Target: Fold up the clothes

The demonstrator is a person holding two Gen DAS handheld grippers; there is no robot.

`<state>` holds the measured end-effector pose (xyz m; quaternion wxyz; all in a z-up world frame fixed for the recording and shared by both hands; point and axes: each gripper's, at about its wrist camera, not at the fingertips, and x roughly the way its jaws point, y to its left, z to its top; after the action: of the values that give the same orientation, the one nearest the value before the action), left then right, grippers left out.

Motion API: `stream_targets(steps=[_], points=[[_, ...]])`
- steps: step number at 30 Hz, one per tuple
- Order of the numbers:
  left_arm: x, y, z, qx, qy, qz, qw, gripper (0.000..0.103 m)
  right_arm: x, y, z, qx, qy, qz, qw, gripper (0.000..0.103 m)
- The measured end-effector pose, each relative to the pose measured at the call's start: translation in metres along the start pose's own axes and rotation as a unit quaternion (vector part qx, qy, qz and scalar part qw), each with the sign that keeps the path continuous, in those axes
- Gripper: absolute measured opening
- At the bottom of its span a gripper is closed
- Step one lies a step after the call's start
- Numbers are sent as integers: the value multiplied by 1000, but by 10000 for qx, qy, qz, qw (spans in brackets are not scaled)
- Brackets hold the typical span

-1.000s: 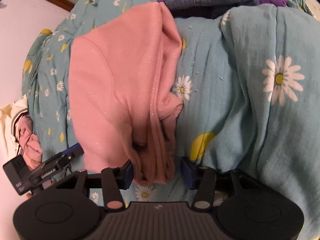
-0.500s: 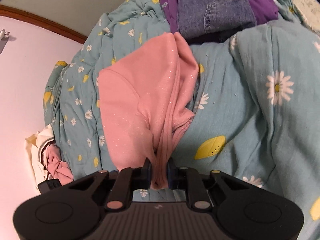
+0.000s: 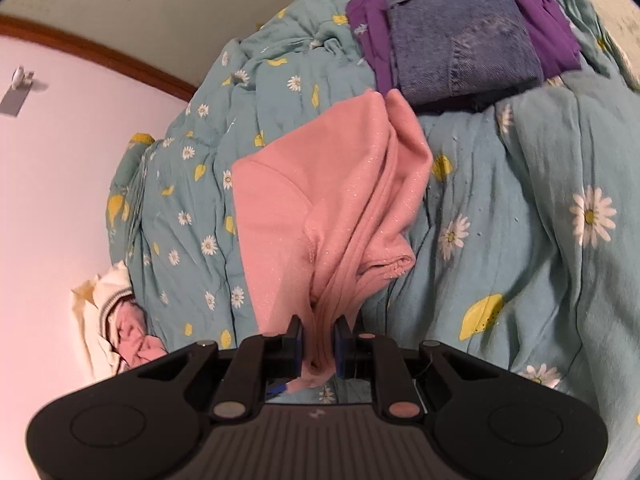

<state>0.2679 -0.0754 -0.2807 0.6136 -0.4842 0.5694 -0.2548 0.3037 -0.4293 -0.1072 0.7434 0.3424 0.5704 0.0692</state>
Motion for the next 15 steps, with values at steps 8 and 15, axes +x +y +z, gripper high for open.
stream_targets(steps=[8,15], points=[[-70,-71,-24,429,-1010,379,9932,10,-5,-13,-15,190,-273,244,9991,13],[-155,-128,-40,218,-1127,409,9925,10,-35,17,-47,-4,-432,782,9960,13]])
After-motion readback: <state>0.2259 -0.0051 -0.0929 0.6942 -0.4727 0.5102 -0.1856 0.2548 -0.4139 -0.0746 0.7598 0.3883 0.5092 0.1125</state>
